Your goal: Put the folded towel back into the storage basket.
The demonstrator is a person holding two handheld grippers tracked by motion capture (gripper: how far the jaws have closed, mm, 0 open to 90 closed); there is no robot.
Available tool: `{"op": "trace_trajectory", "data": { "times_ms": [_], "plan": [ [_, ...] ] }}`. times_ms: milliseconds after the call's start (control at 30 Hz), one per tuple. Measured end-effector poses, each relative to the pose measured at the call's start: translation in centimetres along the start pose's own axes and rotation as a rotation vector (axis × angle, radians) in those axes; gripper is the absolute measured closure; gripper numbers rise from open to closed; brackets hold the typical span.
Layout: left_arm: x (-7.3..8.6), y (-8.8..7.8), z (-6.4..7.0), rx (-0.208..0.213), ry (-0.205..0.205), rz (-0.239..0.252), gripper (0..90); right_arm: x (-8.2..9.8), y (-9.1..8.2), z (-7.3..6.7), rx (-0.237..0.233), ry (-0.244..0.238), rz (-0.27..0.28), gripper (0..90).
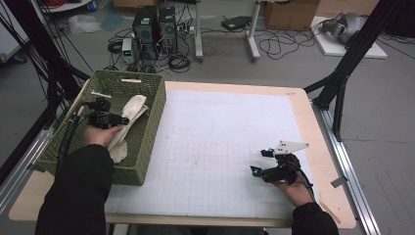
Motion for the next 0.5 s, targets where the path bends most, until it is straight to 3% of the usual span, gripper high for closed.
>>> {"op": "trace_trajectory", "data": {
  "times_ms": [67, 167, 233, 500],
  "plan": [
    [0.3, 0.4, -0.3, -0.006, -0.026, -0.043, 63.2, 0.0, 0.1, -0.1, -0.005, -0.003, -0.004, 20.4],
    [0.1, 0.1, -0.4, -0.018, -0.009, -0.041, 55.2, 0.0, 0.2, -0.1, -0.01, -0.006, -0.008, 20.6],
    [0.1, -0.3, -0.4, -0.033, 0.025, -0.045, 53.4, 0.0, 0.2, -0.1, -0.011, -0.008, -0.009, 20.6],
    [0.9, -2.0, -0.5, -0.055, 0.164, -0.181, 48.9, 0.1, 0.1, 0.0, -0.01, -0.007, -0.01, 20.6]
  ]
}}
Point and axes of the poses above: each handheld gripper's, and its own axes: y roughly forward along the jaws, x roughly out of its underside, z roughly to its right, the point moved 4 cm from there along y, roughly forward along the jaws, and after that the axes turned 5 degrees about -y, right-handed, at the moved point
